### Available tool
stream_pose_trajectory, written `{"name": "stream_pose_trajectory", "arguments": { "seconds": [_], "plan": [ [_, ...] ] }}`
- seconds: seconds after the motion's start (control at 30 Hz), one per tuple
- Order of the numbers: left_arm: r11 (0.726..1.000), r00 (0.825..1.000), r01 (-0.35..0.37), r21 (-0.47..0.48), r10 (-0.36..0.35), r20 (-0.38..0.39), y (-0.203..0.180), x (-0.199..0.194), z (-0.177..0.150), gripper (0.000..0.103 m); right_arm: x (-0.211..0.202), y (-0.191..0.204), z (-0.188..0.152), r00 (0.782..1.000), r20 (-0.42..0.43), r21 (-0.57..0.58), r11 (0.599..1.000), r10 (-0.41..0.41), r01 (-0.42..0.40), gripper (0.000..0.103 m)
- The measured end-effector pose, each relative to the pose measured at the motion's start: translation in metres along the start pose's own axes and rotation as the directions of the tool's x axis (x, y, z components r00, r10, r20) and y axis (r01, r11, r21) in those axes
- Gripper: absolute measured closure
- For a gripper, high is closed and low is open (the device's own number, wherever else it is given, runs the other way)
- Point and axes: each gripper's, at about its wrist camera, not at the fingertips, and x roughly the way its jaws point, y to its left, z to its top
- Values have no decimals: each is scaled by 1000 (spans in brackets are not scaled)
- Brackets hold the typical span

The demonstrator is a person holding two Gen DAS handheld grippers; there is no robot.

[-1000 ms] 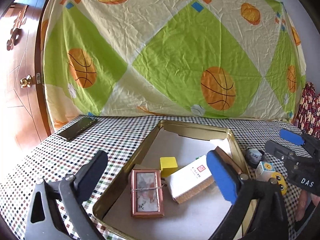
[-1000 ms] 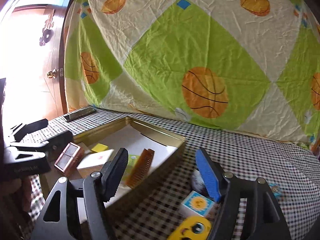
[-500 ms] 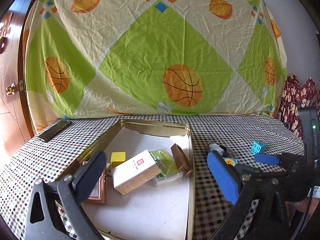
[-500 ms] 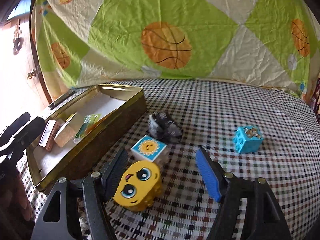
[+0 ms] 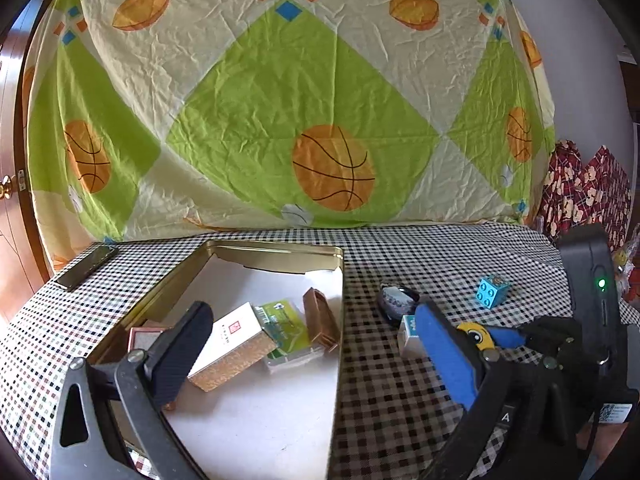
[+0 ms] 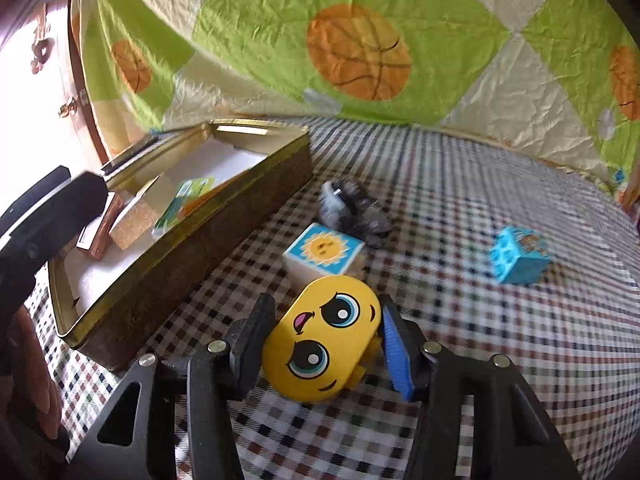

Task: Organize rigid objects
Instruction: 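Grasp the yellow face toy with the right tool while the left tool grasps the sun-print cube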

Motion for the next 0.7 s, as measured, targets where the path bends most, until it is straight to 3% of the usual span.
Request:
{"name": "stream_pose_trajectory", "arguments": {
  "seconds": [0.33, 0.43, 0.6, 0.67, 0.7],
  "plan": [
    [995, 994, 68, 70, -61, -89, -55, 35, 4, 1, -13, -68, 4, 983, 49, 93, 981, -176, 171, 49],
    [991, 989, 90, 94, -78, -125, -70, 48, 2, 1, -11, -82, 6, 983, 46, 118, 978, -177, 171, 49],
    [983, 976, 123, 136, -95, -198, -91, 69, 0, 9, -13, -93, 6, 984, 51, 155, 975, -170, 160, 49],
    [980, 967, 142, 142, -106, -232, -95, 78, -2, 23, -14, -95, 5, 985, 55, 164, 974, -165, 154, 49],
    [978, 960, 149, 144, -108, -259, -97, 84, -4, 24, -14, -95, 6, 985, 58, 167, 974, -164, 153, 49]
  ]
}}
